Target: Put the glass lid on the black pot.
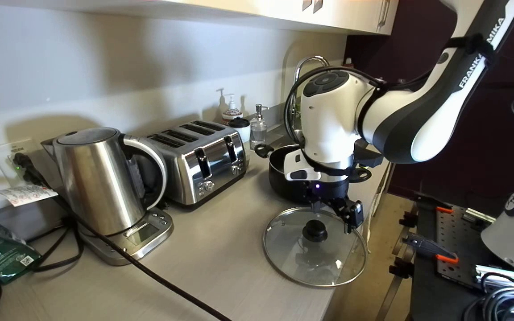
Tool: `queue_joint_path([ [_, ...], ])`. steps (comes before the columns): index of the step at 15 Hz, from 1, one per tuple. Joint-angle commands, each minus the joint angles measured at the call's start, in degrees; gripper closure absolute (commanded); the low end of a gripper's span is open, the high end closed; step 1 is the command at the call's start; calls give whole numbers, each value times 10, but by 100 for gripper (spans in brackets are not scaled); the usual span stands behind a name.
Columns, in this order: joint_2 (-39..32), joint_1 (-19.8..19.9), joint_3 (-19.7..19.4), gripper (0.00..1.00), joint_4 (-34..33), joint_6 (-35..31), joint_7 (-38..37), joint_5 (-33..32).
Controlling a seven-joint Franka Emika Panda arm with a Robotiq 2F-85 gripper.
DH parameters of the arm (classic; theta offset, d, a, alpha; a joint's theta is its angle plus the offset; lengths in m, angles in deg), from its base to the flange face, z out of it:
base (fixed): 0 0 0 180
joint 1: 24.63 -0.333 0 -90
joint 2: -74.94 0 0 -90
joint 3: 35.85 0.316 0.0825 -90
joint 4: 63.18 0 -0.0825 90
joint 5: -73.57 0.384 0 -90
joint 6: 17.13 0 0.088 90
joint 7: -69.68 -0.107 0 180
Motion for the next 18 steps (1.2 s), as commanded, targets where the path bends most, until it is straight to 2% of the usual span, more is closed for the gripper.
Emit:
queue_joint_path([
  [1,-41,1,5,0,-29,-22,3,-18],
  [8,-62,3,9,0,-43,-47,9,-15],
  [9,-62,4,9,24,-43,-49,11,-14],
  [10,-62,4,10,26,-43,-52,12,-13],
  [12,-60,5,11,40,-43,-55,14,-11],
  [14,-57,6,12,57,-43,-58,15,-9],
  [18,-41,7,20,75,-38,-58,20,-1],
])
